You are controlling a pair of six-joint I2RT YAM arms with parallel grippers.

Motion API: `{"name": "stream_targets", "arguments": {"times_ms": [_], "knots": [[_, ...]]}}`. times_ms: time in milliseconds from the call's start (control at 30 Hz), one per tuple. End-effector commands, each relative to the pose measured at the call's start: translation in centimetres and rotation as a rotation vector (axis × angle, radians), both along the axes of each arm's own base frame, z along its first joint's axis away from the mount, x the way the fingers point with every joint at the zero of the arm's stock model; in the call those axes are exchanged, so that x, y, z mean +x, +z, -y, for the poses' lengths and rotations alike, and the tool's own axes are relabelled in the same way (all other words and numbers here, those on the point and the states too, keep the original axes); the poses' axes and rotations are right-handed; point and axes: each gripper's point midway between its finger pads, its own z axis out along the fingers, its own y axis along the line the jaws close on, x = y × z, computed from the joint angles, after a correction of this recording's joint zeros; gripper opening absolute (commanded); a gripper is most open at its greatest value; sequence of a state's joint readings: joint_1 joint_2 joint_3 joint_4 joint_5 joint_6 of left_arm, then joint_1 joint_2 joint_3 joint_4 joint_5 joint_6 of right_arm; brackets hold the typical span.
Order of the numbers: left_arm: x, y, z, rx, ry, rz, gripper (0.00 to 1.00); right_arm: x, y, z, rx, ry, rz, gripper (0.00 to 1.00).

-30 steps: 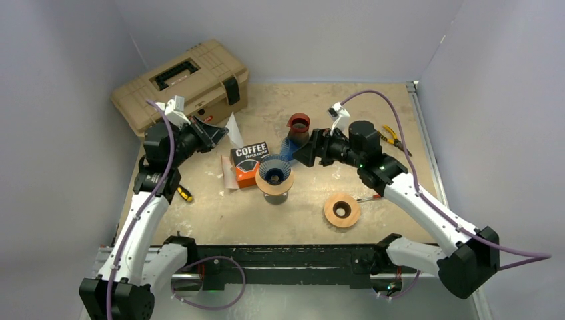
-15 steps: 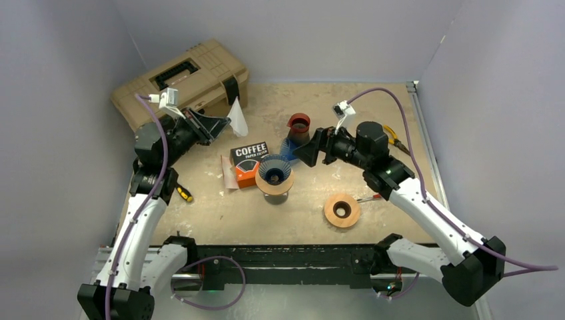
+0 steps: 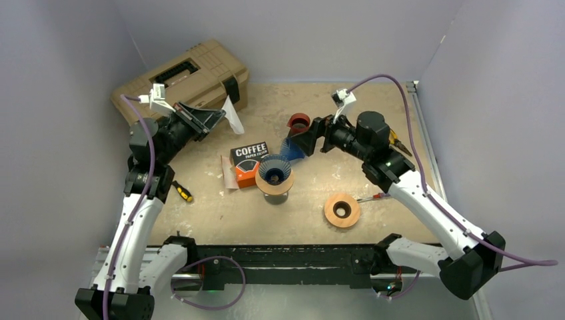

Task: Place the coffee filter in the dripper
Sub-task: Pick up the coffee filter from the coffee filter holder, then place the coffee filter in the coffee dripper.

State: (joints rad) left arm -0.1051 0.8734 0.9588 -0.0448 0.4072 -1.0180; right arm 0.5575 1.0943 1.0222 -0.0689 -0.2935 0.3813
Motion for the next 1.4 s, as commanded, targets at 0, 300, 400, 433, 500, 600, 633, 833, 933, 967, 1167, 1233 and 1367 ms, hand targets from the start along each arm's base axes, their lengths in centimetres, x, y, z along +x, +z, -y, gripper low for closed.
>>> {"name": "stream_targets", "arguments": {"times_ms": [0, 300, 400, 433, 500, 600, 633, 833, 933, 967, 1167, 1233, 1367], "knots": [[0.3, 0.5, -0.2, -0.068, 0.023, -0.065, 0.00, 0.6, 1.9, -0.8, -0.039, -0.020, 0.073, 0.99], [0.7, -0.2, 2.3, -0.117, -0.042, -0.105, 0.00, -0.1, 1.7, -3.9, -0.110, -0.017, 0.098, 0.99], [0.5, 0.5, 4.0, -0.117, -0.062, -0.089, 0.00, -0.5, 2.0, -4.8, -0.120, -0.005, 0.112, 0.99], [0.4, 0.8, 4.7, -0.118, -0.076, -0.083, 0.00, -0.6, 2.1, -5.1, -0.120, -0.002, 0.117, 0.99], [0.1, 1.8, 6.1, -0.132, -0.117, -0.051, 0.00, -0.9, 2.4, -5.5, -0.116, 0.003, 0.130, 0.99], [0.1, 2.3, 6.9, -0.153, -0.143, -0.042, 0.00, -1.3, 2.8, -6.0, -0.115, 0.005, 0.156, 0.99], [0.0, 2.5, 7.0, -0.157, -0.149, -0.037, 0.00, -1.4, 2.8, -6.2, -0.117, 0.006, 0.163, 0.99], [-0.3, 3.0, 7.8, -0.125, -0.181, -0.027, 0.00, -1.6, 2.9, -7.0, -0.134, 0.014, 0.188, 0.99], [-0.4, 3.0, 7.6, -0.125, -0.175, -0.028, 0.00, -1.2, 2.6, -7.0, -0.149, -0.006, 0.183, 0.99], [-0.5, 2.9, 7.6, -0.123, -0.174, -0.028, 0.00, -1.0, 2.5, -7.0, -0.157, -0.015, 0.178, 0.99], [-0.7, 3.2, 7.5, -0.110, -0.174, -0.018, 0.00, -0.5, 2.2, -6.7, -0.176, -0.049, 0.174, 0.99], [-0.8, 3.3, 7.5, -0.111, -0.177, -0.017, 0.00, -0.2, 2.2, -6.6, -0.174, -0.064, 0.172, 0.98], [-1.0, 3.3, 7.7, -0.112, -0.190, -0.020, 0.00, 0.4, 2.4, -7.1, -0.172, -0.075, 0.169, 0.97]]}}
